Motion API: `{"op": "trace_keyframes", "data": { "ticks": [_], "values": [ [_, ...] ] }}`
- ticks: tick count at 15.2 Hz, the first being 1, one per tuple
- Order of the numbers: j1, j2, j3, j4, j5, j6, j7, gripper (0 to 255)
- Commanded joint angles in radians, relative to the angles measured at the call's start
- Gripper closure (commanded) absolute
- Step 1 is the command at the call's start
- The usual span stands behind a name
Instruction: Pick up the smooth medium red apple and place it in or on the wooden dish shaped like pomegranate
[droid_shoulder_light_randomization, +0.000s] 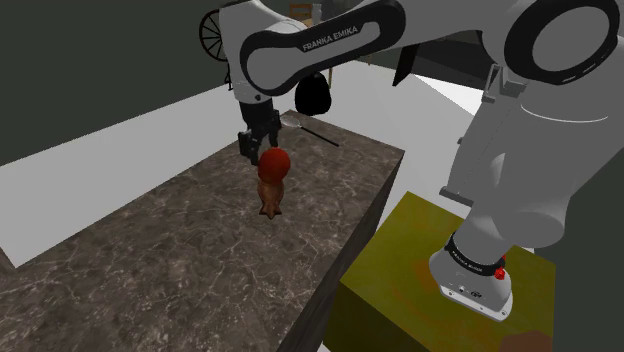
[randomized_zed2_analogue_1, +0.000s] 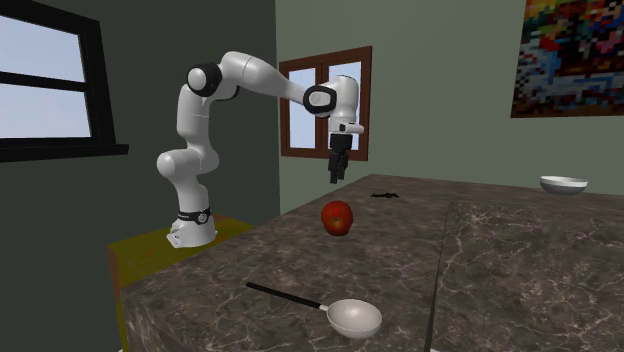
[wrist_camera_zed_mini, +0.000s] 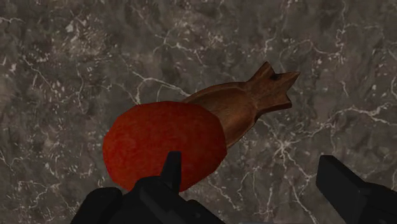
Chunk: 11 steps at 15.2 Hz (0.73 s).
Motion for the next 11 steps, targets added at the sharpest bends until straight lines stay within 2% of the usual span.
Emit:
{"op": "trace_keyframes", "data": {
  "ticks": [1,3,11],
  "values": [
    [0.0,-0.004,0.001,0.048,0.002,-0.052,-0.003,0],
    [0.002,-0.007,0.002,0.105,0.003,-0.112,-0.004,0],
    [0.002,-0.007,0.002,0.105,0.003,-0.112,-0.004,0]
  ]
}}
